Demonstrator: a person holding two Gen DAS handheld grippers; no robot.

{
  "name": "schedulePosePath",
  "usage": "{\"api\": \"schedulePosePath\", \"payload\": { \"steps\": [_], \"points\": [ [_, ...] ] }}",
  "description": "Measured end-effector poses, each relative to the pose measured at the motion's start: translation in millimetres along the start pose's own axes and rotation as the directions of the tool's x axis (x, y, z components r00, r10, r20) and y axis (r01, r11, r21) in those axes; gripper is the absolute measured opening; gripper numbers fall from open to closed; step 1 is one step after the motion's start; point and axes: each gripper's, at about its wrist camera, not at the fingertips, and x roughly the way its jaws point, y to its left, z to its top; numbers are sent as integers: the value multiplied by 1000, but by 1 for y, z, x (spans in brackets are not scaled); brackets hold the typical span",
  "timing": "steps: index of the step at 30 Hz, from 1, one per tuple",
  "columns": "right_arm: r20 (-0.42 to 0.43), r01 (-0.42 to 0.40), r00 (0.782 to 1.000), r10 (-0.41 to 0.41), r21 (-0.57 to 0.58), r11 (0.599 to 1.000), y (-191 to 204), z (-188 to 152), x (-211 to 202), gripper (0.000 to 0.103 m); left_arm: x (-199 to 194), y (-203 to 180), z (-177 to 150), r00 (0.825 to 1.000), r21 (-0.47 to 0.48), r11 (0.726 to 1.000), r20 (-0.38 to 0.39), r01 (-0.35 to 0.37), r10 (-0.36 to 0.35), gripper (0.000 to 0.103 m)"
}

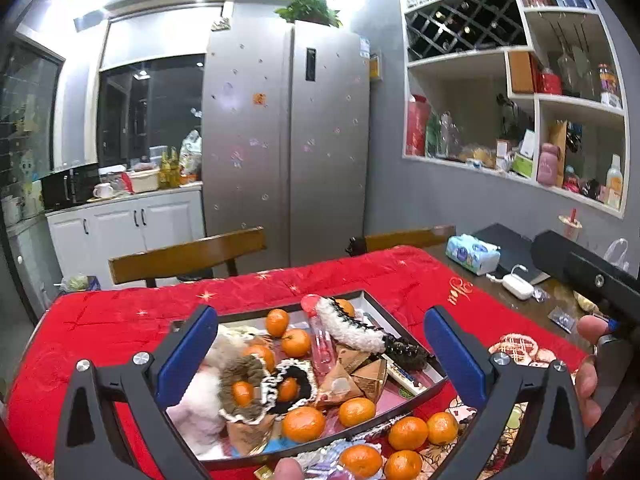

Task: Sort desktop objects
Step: 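Raise both tools away from the black tray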

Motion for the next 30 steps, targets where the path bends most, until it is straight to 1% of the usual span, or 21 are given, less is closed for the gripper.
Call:
{"api": "schedulePosePath", "payload": {
  "steps": [3,6,9,12,15,19,24,26,28,30],
  "points": [
    [-44,18,999,-20,-34,999,6,2,3,103,-20,5,-1,999,0,999,15,-36,36,103],
    [-70,-9,997,8,-17,1000,11,-1,7,103,-35,10,-4,998,-1,998,3,-68,68,103],
    [-45,-4,999,2,-25,1000,15,-5,3,103,-45,14,-9,995,2,995,-16,-100,100,103],
    [-64,-11,998,7,-59,998,19,-12,0,103,-54,17,-15,992,8,992,-19,-124,124,103],
    [-59,-31,998,27,-56,998,20,-15,-8,103,-59,22,-24,989,3,989,-32,-147,147,103],
    [-91,-40,995,36,-38,999,19,-22,-11,103,-62,29,-35,983,-19,987,-91,-160,158,103],
    [-124,-74,990,66,-59,996,25,-39,-14,103,-72,35,-50,975,-19,981,-119,-193,189,103],
    [-145,-79,987,70,-62,995,26,-47,-13,103,-76,35,-58,971,-16,979,-136,-201,197,103],
    [-174,-79,982,69,-53,996,26,-57,-12,103,-79,37,-68,964,-14,979,-175,-205,199,103],
    [-209,-84,975,72,-51,995,26,-67,-9,103,-83,41,-79,961,-30,978,-195,-207,197,103]
  ]
}}
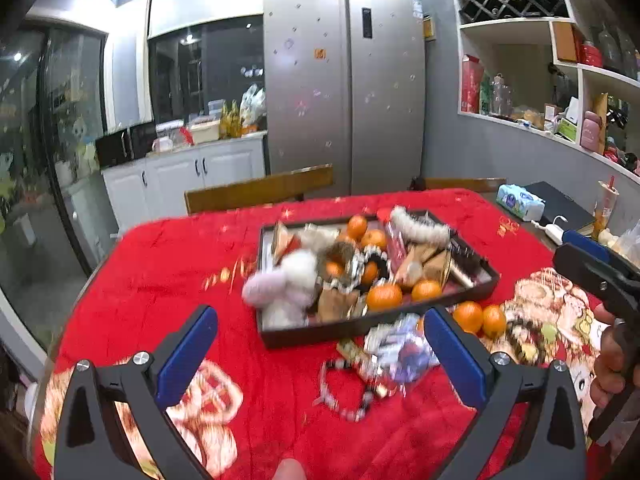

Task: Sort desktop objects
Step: 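Raise both tools away from the black tray, then move left tool to the pink bead bracelet while right tool approaches a mandarin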

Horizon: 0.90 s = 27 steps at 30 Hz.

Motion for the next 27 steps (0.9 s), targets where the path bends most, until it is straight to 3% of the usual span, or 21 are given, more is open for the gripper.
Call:
{"api": "schedulePosePath", "payload": {
  "steps": [9,13,19,27],
  "points": [
    [-106,-8,994,11,36,999,2,-23,25,103,36,16,-30,996,-49,999,-91,4,-9,103],
    [-203,-36,978,54,91,995,-2,-34,44,103,58,12,-41,988,-28,1000,-157,4,-8,103],
    [-273,-28,961,44,64,998,-2,-52,62,101,84,13,-54,979,2,999,-202,-34,34,103],
    [-350,-26,934,75,144,989,-17,-64,79,93,126,17,-61,924,-11,1000,-382,-28,22,103]
  ]
}}
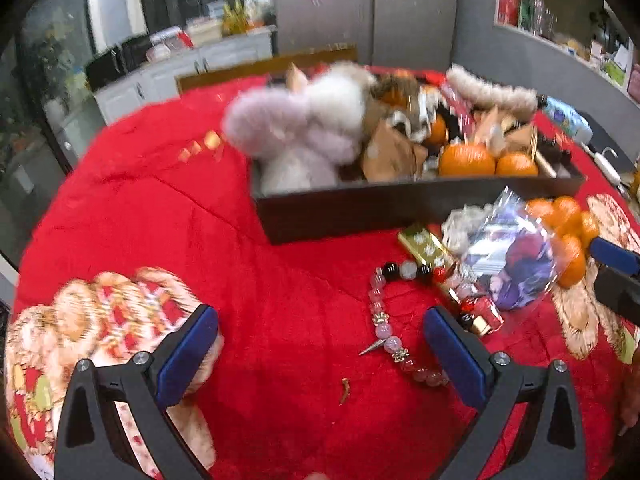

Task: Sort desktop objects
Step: 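Move left tool to the pink bead bracelet while right tool approaches a mandarin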

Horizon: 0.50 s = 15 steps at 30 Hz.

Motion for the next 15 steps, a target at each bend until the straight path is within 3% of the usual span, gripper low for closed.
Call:
{"api": "schedulePosePath", "payload": {
  "steps": [8,12,15],
  "points": [
    [-58,-28,998,33,80,996,-11,0,14,83,5,-3,3,1000,-6,1000,-2,17,-17,103],
    [-64,-6,998,11,81,997,-9,2,17,67,5,-3,3,999,3,999,-1,35,-35,103],
    [-69,12,998,-7,75,997,-8,1,18,51,-1,-7,4,998,28,998,22,63,-64,89]
  ]
}}
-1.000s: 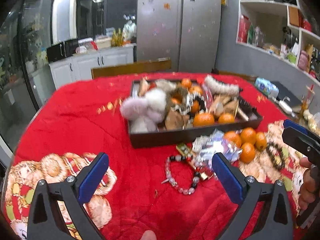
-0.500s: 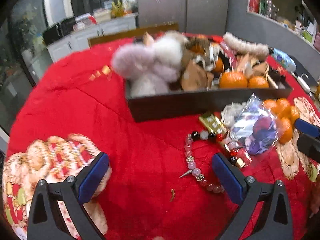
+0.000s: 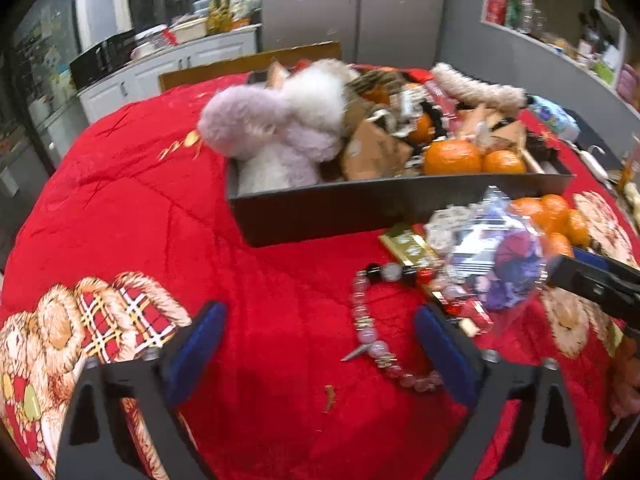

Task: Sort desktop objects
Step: 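Move left tool to the pink bead bracelet while right tool approaches a mandarin, then close left tool on the pink bead bracelet while right tool grasps the mandarin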

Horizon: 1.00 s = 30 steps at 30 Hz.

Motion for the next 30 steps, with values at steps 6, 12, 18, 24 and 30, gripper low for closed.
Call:
{"api": "schedulePosePath", "payload": {
  "steps": [6,12,18,24,30],
  "points": [
    [-7,-53,999,53,39,998,-11,0,0,37,-7,-8,2,999,30,999,35,28,-29,38],
    [-21,-14,1000,13,-27,1000,2,-2,1,37,-8,-8,6,998,29,998,39,57,-59,11],
    [-14,-50,999,50,-11,999,-3,-5,-3,36,-7,-2,3,996,11,998,57,64,-64,9],
    [-8,-51,999,50,-55,997,6,-8,-7,36,-26,5,-8,993,11,998,106,58,-59,8],
    [-17,-72,997,72,-54,996,5,-10,-9,36,-55,4,-20,973,25,999,228,36,-41,8]
  ]
}}
